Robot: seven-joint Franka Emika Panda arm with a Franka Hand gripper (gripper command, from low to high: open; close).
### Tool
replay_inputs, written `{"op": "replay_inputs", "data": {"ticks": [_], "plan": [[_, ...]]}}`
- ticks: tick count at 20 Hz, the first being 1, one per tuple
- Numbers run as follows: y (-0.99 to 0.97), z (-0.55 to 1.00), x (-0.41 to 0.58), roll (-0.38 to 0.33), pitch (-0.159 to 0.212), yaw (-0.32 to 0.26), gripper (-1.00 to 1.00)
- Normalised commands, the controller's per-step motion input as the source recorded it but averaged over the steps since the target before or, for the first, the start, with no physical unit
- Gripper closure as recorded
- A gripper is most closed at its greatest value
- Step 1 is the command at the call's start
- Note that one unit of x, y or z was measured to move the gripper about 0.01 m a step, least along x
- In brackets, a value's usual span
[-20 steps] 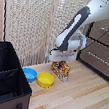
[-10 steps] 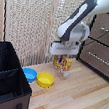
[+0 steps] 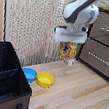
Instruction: Position your gripper near the granola bar, please. Lightly grip the granola bar with your gripping tool. Relocate your gripper along with the granola bar toward the leading division of the caddy with caution. Gently release the granola bar into the leading division of the caddy.
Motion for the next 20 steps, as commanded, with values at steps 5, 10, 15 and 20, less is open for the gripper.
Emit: {"op": "replay_inputs", "data": {"ticks": [5, 10, 15, 20], "plan": [[0.18, 0.76, -0.043, 0.027, -0.059, -0.275, 1.0], [0.4, 0.63, -0.024, 0.001, -0.052, -0.234, 1.0], [0.67, 0.38, -0.011, -0.011, -0.02, -0.166, 1.0], [0.73, 0.16, 0.0, -0.026, 0.002, -0.139, 1.0]]}}
